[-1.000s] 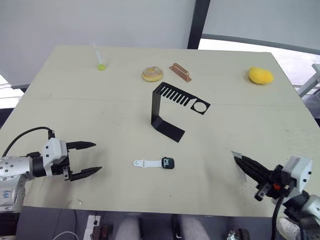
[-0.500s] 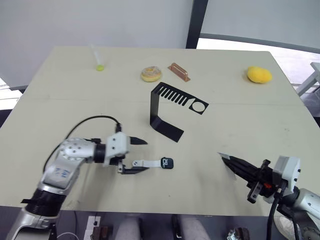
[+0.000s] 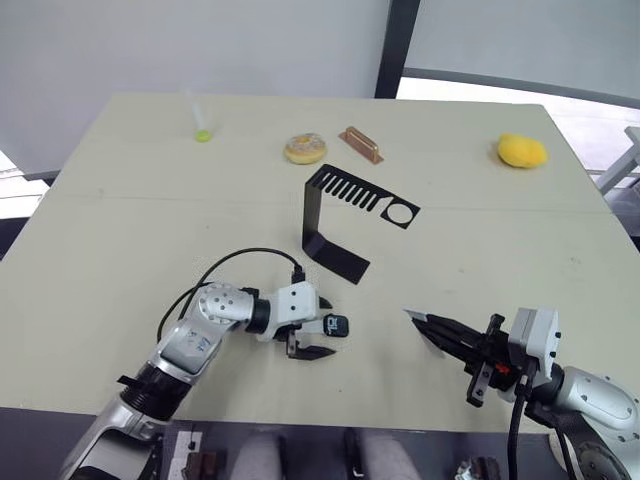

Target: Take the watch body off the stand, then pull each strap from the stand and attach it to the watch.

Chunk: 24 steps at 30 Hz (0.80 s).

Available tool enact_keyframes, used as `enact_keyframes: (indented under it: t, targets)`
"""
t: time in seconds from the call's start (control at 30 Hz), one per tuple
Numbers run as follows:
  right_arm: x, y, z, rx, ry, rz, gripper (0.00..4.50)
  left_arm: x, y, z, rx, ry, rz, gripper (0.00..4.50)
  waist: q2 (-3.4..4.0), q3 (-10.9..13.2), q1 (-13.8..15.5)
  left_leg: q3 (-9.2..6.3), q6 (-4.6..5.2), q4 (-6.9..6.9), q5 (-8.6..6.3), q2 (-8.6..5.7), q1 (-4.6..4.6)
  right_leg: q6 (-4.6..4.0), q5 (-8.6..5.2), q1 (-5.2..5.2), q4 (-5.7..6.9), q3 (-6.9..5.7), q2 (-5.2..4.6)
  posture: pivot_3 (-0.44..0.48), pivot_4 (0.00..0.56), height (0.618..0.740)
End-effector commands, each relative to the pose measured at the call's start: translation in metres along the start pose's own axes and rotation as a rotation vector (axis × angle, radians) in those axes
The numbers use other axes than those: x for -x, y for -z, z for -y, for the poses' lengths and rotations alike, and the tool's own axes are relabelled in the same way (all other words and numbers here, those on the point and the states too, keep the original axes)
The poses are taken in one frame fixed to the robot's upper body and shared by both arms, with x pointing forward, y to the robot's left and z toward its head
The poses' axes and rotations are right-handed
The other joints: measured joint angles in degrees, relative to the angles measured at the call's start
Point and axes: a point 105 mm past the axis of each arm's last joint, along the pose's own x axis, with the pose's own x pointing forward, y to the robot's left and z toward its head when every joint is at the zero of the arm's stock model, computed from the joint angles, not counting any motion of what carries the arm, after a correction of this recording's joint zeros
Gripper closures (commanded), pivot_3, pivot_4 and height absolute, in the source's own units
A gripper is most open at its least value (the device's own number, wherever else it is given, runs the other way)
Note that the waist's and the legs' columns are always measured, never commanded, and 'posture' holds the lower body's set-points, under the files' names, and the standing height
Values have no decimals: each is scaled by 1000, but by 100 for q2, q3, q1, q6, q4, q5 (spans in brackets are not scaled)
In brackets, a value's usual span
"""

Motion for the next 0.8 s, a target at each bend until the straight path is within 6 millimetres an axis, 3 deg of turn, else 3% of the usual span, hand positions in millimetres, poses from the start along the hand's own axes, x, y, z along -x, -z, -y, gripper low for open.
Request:
enact_keyframes:
  t: [0.03, 0.47, 0.67, 0.8]
  targets:
    - [-2, -6, -3, 15, -4, 20, 4500, -7, 2, 2, -14, 7, -26, 84, 0, 0, 17, 1, 1, 0, 0, -1, 0, 1, 1, 0, -1, 3, 0, 0, 150, 740]
    - [-1, -5, -3, 8, 5, 19, 4500, -3, 23, 10, 50, 36, -103, 84, -1, -4, 75, 5, 1, 3, 0, 2, 8, 2, 1, 0, 12, 10, 5, 0, 150, 740]
    - [0, -6, -2, 10, 10, 24, 4500, -2, 40, 15, 118, 51, -151, 2832, -11, -42, 71, 7, 0, 5, 0, 3, 17, 1, 0, 5, 15, 12, 6, 0, 150, 740]
    - [0, -7, -2, 9, 12, 25, 4500, -4, 41, 16, 122, 55, -150, 2909, -18, -48, 48, 7, 0, -9, -1, 6, 61, -4, -2, 46, 5, 14, 10, 0, 150, 740]
